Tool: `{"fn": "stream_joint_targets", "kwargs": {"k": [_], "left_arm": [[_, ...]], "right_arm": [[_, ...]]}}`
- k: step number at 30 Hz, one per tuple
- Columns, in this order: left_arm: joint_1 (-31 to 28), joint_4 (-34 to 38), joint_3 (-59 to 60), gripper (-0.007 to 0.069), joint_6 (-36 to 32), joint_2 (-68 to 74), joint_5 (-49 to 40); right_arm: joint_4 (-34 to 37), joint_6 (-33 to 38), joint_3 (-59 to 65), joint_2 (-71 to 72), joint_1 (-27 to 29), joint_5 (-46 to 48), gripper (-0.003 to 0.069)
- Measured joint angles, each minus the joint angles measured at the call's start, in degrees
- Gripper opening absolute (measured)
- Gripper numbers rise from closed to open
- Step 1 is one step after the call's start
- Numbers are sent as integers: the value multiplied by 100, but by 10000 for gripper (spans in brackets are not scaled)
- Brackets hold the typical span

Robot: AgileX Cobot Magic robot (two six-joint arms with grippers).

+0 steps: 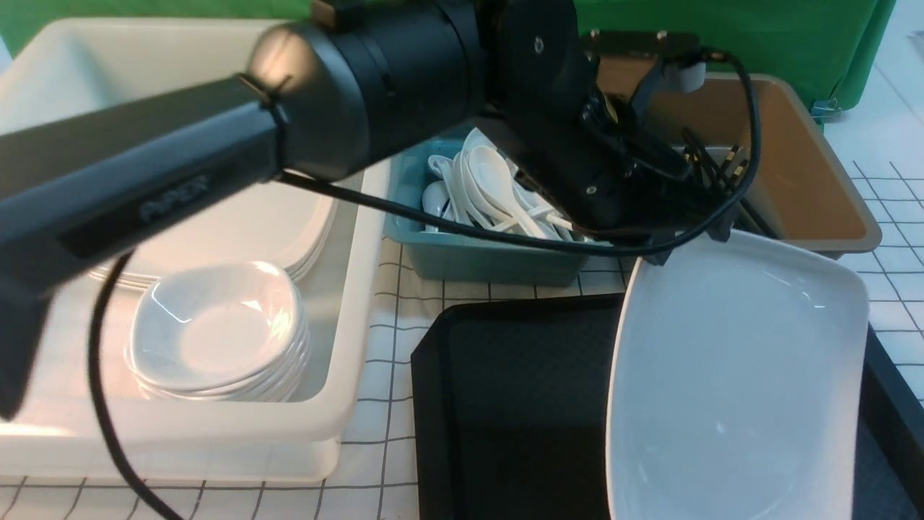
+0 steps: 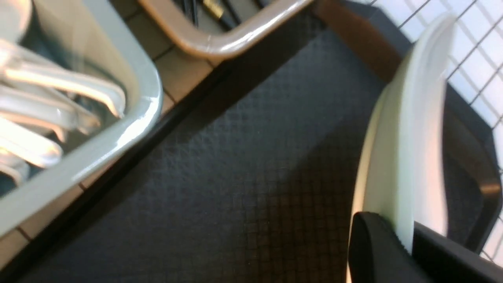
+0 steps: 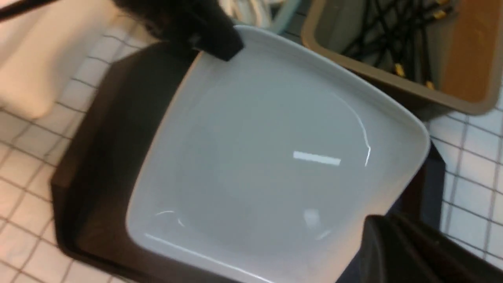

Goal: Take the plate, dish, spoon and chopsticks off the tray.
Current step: Use the left arm to grab a plate from the dinner plate, then use the left arm to put the plate into the large storage box on the left

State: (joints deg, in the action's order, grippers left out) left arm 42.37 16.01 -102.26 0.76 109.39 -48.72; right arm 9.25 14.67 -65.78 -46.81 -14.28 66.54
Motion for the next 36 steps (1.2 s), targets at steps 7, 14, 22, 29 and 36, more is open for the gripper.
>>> {"fn": "stream_joint_targets", "kwargs": {"k": [7,14,22,29,36], "left_arm": [[-37,-247,6,28,-38,-333,-91],[-37,-409,36,28,-38,-442,-293],[-426,-433,-96,28,-23,-937,-433],[-1504,-186,-96,28,-17,-1450,-517],[-3626,945,-96,28,-443,-2083,-571]], "right_arm": [[284,206,-30,0,0,-5,19],[303,206,-30,0,0,-5,19],[735,477,-40,0,0,-177,19],[1479,973,-595,-382,0,-149,19],[1577,1123,-1713,-1521,-270,275,8]]}}
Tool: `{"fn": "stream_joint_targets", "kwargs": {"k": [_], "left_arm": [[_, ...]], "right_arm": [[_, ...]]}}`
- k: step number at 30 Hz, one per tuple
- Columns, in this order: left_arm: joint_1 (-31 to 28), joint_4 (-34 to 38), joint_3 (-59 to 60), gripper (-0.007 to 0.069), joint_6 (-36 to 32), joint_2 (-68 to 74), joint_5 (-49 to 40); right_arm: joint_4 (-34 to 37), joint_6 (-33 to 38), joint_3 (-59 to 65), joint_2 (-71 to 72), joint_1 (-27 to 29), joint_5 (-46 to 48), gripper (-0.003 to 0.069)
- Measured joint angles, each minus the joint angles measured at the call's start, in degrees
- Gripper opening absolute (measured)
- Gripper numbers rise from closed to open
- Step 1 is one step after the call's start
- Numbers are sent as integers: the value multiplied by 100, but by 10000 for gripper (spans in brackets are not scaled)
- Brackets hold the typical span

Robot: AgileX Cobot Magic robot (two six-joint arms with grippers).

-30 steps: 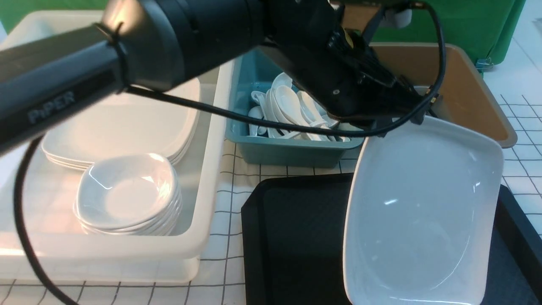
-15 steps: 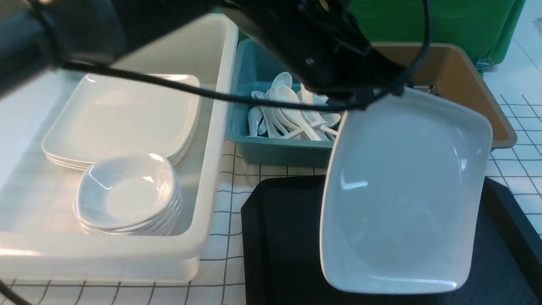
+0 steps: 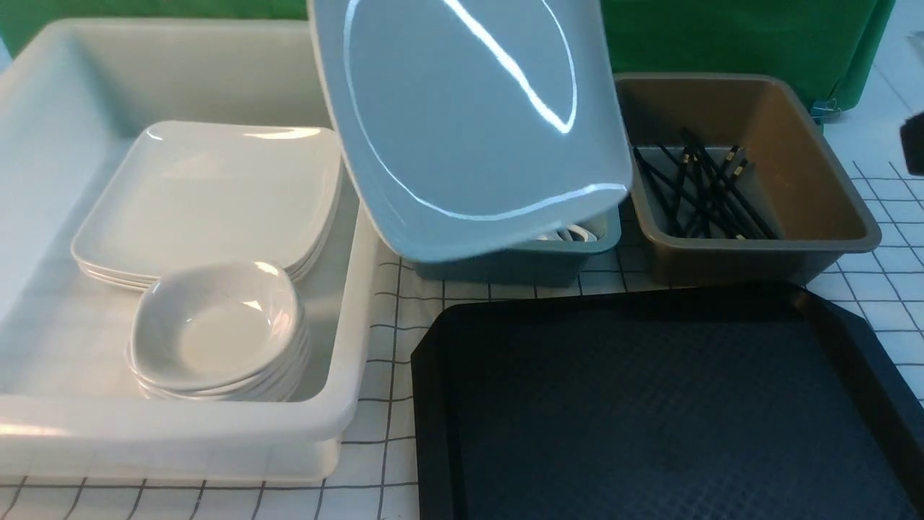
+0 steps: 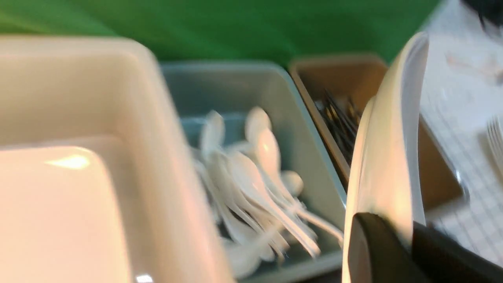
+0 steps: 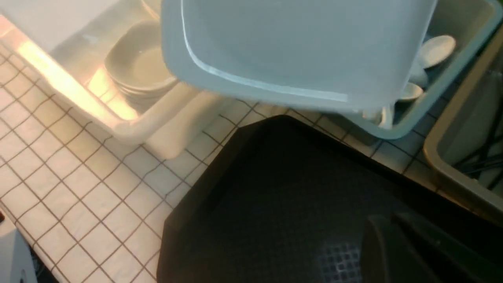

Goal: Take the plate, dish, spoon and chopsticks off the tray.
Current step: Use the left arm to put the plate into the large storage box on the left

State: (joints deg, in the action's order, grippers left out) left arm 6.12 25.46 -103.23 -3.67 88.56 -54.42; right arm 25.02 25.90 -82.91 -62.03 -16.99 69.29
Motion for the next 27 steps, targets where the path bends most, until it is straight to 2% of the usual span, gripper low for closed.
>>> {"fn": "stream_joint_targets", "kwargs": {"k": [4,9,10,13,17,21,22,24,26,27], "left_arm": [[-1073,508,0,28,-218,-104,-132],[-2306,1097,300,28,-390,-104,-47],[-2306,1120,322,28,-390,-104,-25],[-2837,1421,813,28,-475,-104,427],[-3118,1526,1706,28,-577,-104,1215],[-3152,1717,2682,29,-637,-60,2217],[-3152,1743,2682,29,-644,-52,2217],[-3152,2223,3226,29,-793,95,2737],[-3152,2543,3408,29,-940,182,2856],[-3152,3038,3610,29,-1354,356,2909]], "right_arm": [[-41,-28,-529,-558,-698,-159,8],[-651,-354,-1283,-1387,-1714,-520,8],[-651,-367,-1310,-1420,-1746,-520,8],[-922,-486,-1729,-1961,-2168,-561,8],[-1009,-695,-2250,-2571,-2492,-580,8],[-1134,-861,-2663,-3029,-2603,-569,8],[-1139,-881,-2683,-3050,-2603,-569,8],[-1166,-961,-2915,-3283,-2610,-569,8],[-1167,-982,-3007,-3359,-2610,-562,8],[-1172,-1049,-3107,-3424,-2614,-556,8]]}}
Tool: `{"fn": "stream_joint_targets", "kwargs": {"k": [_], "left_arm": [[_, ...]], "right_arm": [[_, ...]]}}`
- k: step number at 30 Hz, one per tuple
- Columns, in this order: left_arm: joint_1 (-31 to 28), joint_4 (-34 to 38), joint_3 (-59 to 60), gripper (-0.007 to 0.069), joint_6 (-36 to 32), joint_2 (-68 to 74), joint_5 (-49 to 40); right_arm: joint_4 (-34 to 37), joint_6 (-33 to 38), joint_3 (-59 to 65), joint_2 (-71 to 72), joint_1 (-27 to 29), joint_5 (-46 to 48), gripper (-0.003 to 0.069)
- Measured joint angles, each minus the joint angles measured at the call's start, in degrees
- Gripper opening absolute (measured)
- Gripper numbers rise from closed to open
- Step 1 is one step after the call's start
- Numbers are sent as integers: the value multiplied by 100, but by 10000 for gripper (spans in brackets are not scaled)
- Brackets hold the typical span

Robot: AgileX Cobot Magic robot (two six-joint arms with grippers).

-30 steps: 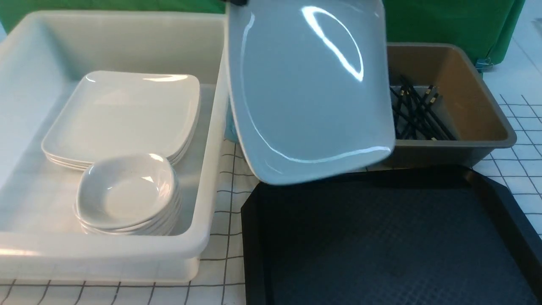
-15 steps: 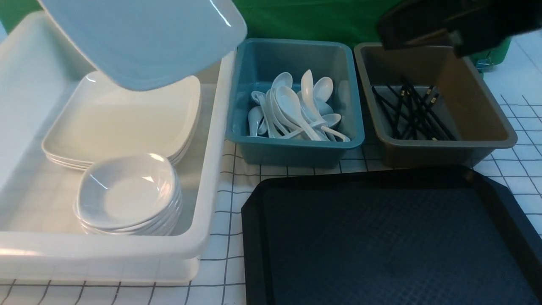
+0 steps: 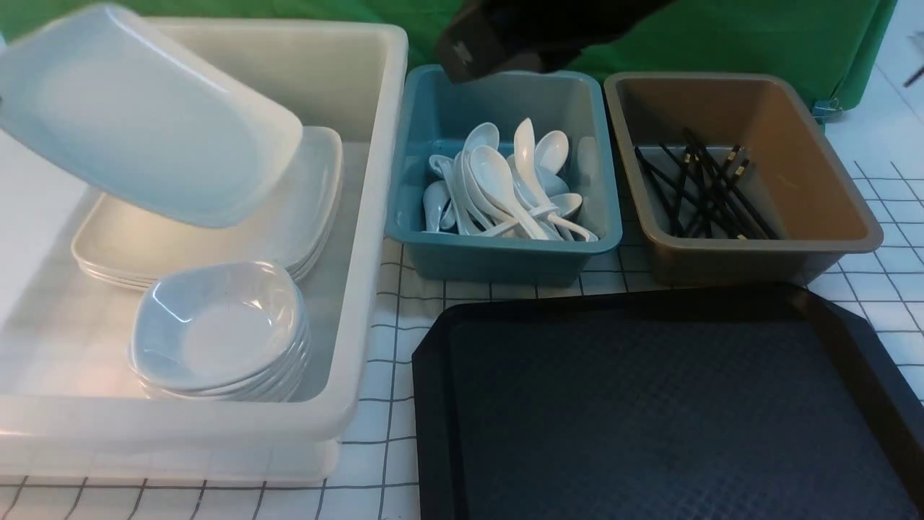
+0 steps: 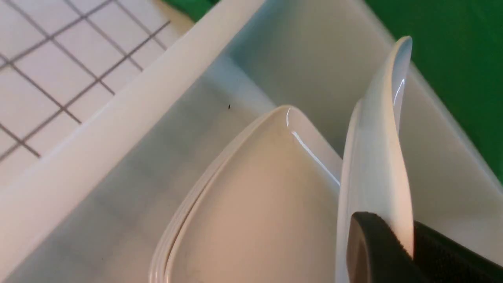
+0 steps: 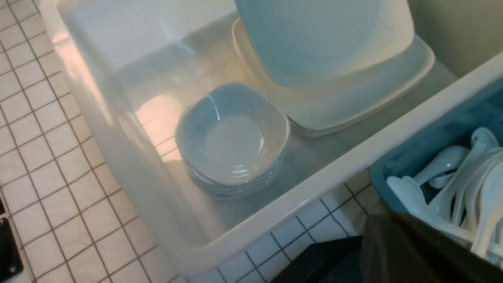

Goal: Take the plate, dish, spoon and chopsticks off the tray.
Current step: Use the left arm to put the plate into the large storage box on the left

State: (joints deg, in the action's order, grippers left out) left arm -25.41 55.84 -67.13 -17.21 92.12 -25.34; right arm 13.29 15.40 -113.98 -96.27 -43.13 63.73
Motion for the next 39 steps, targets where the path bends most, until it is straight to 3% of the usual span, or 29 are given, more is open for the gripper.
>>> {"fn": "stream_joint_targets", "kwargs": {"k": [4,9,12,19,23,30,35,39], "left_arm": [[94,1013,193,29,-897,343,14],[215,1320,198,29,-1125,538,314],[216,1225,198,29,-1137,580,415],[216,162,188,63,-935,586,480],[216,-281,188,156,-816,647,298],[216,-872,183,414,-665,804,136],[216,-1466,183,490,-666,804,237],[216,-1700,183,486,-660,772,207]], "right_arm": [[-2,-36,-65,-7,-2,-4,8],[-7,-36,-66,-7,-28,-4,8],[-7,-40,-66,-7,-28,-4,8],[-7,-40,-66,-7,-28,1,8],[-7,-40,-66,-7,-28,1,8],[-1,-42,-66,-7,-28,1,9],[-1,-42,-66,-7,-28,1,10],[-1,-88,-66,-7,-28,1,10]]}}
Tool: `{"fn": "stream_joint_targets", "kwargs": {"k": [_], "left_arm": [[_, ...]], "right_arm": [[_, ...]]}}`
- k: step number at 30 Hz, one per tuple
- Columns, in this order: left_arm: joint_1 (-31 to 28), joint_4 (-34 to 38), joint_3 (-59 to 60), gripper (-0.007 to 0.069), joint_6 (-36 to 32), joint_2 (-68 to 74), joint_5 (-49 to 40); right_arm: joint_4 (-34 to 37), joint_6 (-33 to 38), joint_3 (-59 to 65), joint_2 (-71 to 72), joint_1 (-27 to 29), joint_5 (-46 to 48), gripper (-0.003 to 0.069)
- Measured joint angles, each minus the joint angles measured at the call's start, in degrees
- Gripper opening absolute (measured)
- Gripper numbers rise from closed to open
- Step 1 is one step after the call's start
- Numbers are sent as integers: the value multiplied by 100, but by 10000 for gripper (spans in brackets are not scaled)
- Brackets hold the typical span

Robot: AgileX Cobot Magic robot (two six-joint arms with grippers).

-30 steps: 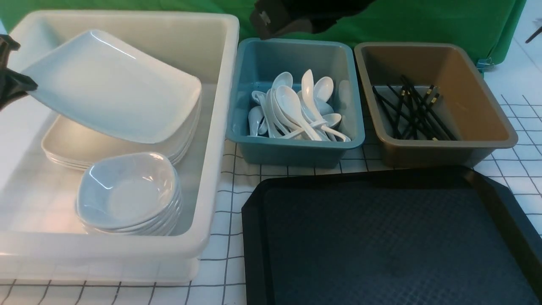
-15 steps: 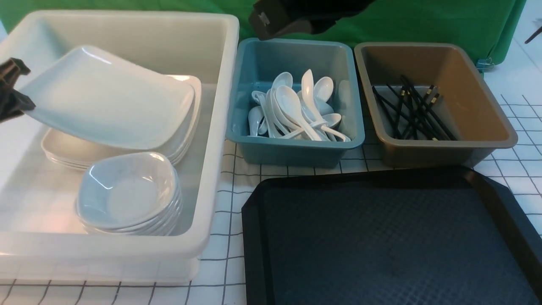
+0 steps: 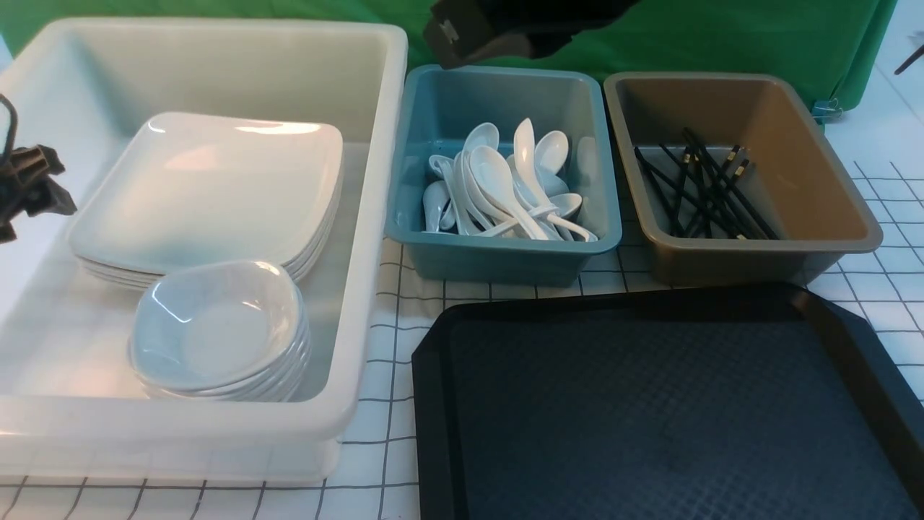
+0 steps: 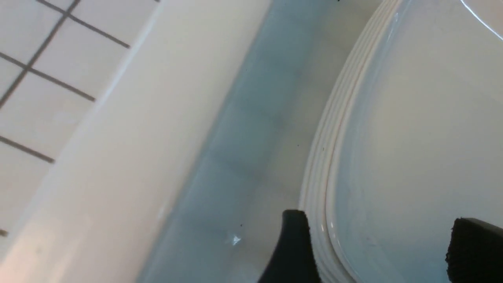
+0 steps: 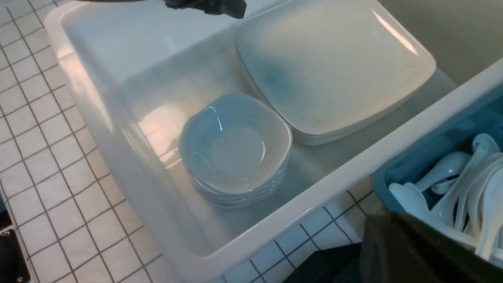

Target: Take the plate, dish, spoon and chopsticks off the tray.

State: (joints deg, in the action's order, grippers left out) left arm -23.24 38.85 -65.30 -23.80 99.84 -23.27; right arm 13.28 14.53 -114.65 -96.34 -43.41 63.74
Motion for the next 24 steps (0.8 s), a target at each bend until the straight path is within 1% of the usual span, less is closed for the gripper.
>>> {"fn": "stream_joint_targets", "kwargs": {"k": [2,4,5,6,7,8,9,10,12,15,16,17,19,22,24], "left_arm": [[45,-54,-26,441,-61,-110,-127],[173,-108,-121,361,-265,-283,-353],[231,-109,-151,314,-388,-387,-440],[389,-114,-238,218,-632,-598,-683],[494,-114,-252,174,-730,-707,-827],[525,-114,-261,159,-761,-745,-862],[746,-114,-276,69,-1005,-1082,-1169],[966,-120,-276,34,-1143,-1367,-1317],[1211,-121,-276,17,-1232,-1618,-1449],[2018,-171,-271,-3,-1354,-2597,-1615],[2065,-176,-271,-4,-1354,-2701,-1630],[2374,-229,-271,-4,-1321,-3060,-1708],[2788,-380,-271,-4,-1129,-3533,-1863],[3275,-683,-169,-4,-728,-4179,-1972],[3429,-835,-23,-4,-536,-4506,-1965]], "right_arm": [[0,-7,0,0,0,-16,10],[5,-25,0,0,0,-117,10],[5,-42,0,0,0,-160,10],[5,-49,0,11,0,-260,10],[5,-55,-8,15,0,-304,10],[5,-55,-6,22,0,-312,10],[-30,-85,-58,36,0,-335,10],[-143,-116,-105,53,0,-330,10],[-373,-207,-182,89,0,-269,10],[-1529,-809,-400,352,0,173,10],[-1598,-877,-406,377,0,211,10],[-2049,-1063,-407,566,0,399,12],[-2506,-1280,-279,960,0,499,16],[-2817,-1496,208,1726,0,520,19],[-2903,-1641,566,2113,0,531,20]]}}
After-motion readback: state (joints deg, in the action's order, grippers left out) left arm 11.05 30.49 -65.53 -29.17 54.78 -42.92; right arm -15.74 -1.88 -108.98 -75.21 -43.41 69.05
